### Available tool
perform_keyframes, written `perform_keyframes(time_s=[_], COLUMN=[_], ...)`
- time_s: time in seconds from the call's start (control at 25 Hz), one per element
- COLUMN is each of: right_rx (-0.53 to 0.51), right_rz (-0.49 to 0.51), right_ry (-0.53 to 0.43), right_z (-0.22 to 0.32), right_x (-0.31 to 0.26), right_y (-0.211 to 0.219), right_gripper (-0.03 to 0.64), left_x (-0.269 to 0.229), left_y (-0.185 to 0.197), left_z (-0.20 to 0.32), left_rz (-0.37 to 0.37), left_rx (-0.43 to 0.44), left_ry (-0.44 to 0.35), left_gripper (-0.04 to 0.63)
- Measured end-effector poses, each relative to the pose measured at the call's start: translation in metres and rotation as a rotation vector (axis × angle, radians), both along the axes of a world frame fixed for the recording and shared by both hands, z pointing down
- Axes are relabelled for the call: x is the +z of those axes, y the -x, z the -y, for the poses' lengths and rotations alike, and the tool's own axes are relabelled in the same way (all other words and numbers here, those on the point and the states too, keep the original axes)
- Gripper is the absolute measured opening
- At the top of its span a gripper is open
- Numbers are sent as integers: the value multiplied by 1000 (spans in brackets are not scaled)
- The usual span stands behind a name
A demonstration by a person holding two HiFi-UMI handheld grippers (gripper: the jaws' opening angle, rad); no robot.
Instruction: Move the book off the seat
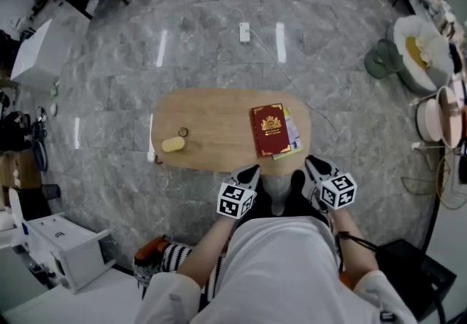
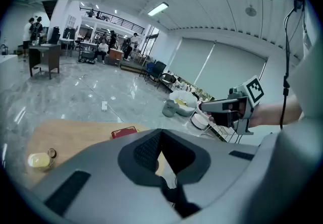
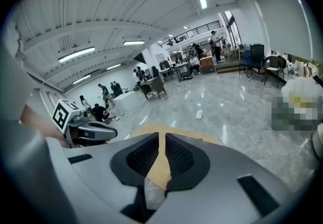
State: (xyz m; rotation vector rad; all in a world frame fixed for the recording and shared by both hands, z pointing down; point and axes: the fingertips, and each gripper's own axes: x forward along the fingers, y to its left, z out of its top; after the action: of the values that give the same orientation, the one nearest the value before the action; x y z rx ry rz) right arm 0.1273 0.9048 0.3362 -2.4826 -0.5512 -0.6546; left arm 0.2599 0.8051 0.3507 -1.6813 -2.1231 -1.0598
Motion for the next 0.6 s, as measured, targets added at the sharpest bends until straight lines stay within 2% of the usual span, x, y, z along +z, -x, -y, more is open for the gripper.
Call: perform_keyframes(time_s=[0.2,0.4,0.6], right_rx=[-31,-78,-81], right_rz=[-54,-64,-79], right_ry=[26,53,77], right_z=[-4,-6,-16], right_x=[-25,-42,-55], right_y=[13,25,39], right_gripper=[61,60,55], left_x=[-23,-46,-62], left_y=[9,12,19], left_z=[-2,-1,4], left_rz=[-13,-17,-17], left_rx=[-50,-145,-191], left_ry=[30,54,79], left_gripper=[2,2,2])
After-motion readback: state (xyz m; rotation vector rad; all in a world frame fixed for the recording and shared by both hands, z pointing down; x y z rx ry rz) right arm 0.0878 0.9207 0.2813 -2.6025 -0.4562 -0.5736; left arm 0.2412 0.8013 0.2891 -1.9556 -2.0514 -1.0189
